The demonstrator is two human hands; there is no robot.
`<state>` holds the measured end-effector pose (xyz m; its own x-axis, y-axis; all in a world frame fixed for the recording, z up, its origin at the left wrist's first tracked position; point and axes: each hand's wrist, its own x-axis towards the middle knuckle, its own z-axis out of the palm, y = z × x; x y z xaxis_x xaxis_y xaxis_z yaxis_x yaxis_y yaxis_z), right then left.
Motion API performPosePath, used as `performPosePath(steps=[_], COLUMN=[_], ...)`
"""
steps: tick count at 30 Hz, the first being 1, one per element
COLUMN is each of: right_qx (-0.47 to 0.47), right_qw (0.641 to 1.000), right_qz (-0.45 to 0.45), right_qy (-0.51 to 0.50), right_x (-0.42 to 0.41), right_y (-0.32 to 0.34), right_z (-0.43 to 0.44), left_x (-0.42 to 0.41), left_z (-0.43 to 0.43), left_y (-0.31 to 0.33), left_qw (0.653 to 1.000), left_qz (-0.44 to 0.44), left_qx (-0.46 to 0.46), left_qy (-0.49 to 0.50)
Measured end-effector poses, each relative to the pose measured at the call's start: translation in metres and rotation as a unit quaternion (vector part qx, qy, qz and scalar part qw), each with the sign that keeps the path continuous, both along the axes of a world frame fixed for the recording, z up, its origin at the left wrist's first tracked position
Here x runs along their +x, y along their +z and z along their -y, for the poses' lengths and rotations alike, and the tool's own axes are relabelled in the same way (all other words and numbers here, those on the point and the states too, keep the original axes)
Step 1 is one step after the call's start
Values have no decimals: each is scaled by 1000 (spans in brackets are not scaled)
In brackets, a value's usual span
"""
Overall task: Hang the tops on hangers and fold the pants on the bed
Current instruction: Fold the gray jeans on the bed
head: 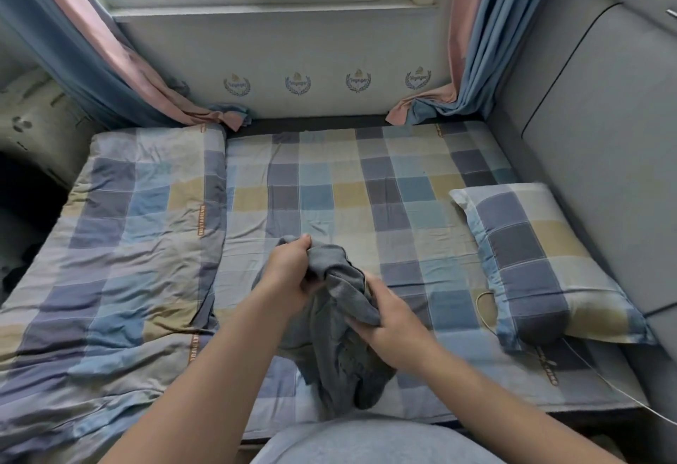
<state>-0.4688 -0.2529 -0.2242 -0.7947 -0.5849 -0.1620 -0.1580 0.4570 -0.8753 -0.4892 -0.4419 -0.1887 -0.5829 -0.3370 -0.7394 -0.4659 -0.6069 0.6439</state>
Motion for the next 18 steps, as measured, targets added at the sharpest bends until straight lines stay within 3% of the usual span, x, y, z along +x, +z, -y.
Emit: performPosePath(steps=[3, 6, 10, 14, 18], right_qx=[17, 7, -70, -141, -183], right_qw=[993, 990, 987, 965, 935], right_qz=[-56, -78, -35, 50, 111], right_qy=[-100, -116, -141, -216, -284], right_x=[-25, -55, -79, -93, -108], right_y=[6, 28, 53, 74, 93], right_z=[-3, -10, -1, 14, 21], left_x=[1, 6, 12, 22, 31], left_z=[7, 16, 13, -6, -26], left_y=[2, 0, 7, 12, 13], left_qw=[999, 997, 987, 937, 889], left_qz=[-22, -60, -121, -159, -203], left_qx=[20, 11, -87, -236, -248], left_qy=[36, 38, -60, -204, -327])
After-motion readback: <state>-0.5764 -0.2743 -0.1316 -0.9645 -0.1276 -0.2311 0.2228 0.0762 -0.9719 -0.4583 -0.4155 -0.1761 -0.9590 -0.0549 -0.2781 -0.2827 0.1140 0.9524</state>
